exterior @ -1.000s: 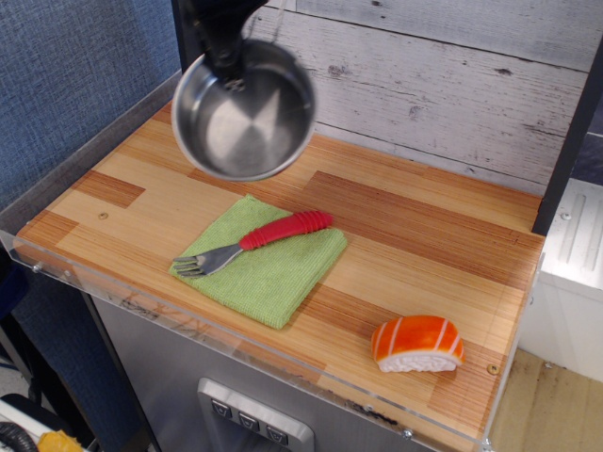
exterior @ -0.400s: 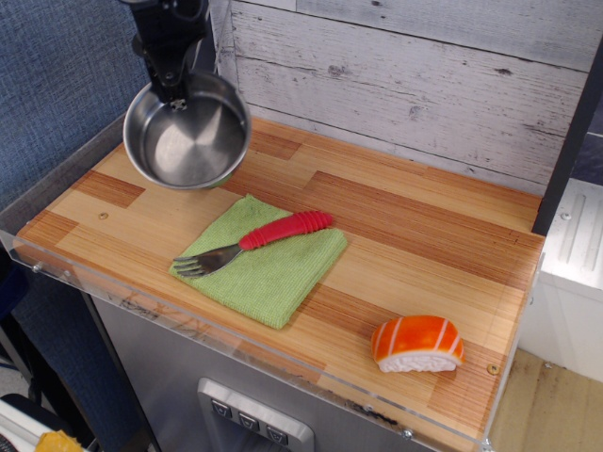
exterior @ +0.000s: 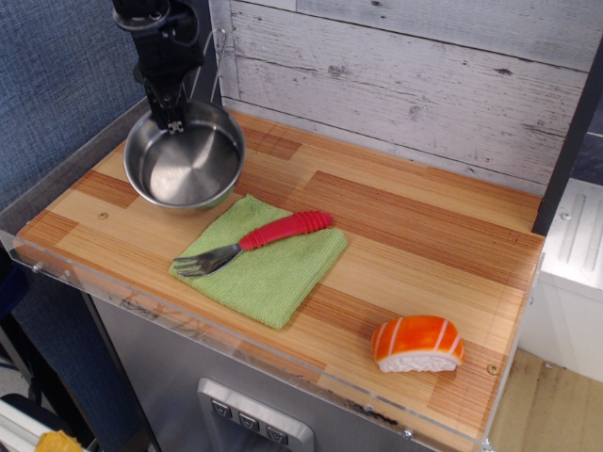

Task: Move the silver pot to just on the left side edge of the green cloth.

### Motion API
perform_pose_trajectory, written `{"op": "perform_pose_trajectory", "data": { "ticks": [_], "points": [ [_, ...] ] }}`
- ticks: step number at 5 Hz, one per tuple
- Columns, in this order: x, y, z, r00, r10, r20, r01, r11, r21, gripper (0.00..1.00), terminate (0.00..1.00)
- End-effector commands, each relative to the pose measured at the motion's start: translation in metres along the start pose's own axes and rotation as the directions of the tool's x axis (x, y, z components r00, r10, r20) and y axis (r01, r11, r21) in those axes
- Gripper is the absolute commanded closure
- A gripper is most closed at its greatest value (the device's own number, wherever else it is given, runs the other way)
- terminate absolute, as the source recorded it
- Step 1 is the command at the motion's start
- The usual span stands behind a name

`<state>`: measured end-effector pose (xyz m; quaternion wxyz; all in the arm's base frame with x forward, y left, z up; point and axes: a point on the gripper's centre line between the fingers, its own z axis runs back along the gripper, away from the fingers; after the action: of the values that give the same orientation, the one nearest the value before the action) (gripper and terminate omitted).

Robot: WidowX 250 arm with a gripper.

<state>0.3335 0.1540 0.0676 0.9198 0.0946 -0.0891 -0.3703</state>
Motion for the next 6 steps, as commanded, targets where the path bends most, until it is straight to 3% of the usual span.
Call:
{"op": "perform_pose_trajectory", "data": {
  "ticks": [1,3,5,6],
  "points": [
    [-0.01,-0.003,0.001,1.0,-0.003,-0.015,0.001,0.994,-0.11,1.0,0.0],
    [-0.012,-0.011,-0.016,0.997,-0.032,-0.063,0.02,0.981,-0.195,1.0,0.0],
    [-0.019,-0.014,-0.03,0.993,-0.028,-0.111,0.007,0.983,-0.182,1.0,0.0],
    [-0.016,-0.012,-0.028,0.993,-0.03,-0.114,0.008,0.982,-0.189,0.0,0.0]
  ]
}}
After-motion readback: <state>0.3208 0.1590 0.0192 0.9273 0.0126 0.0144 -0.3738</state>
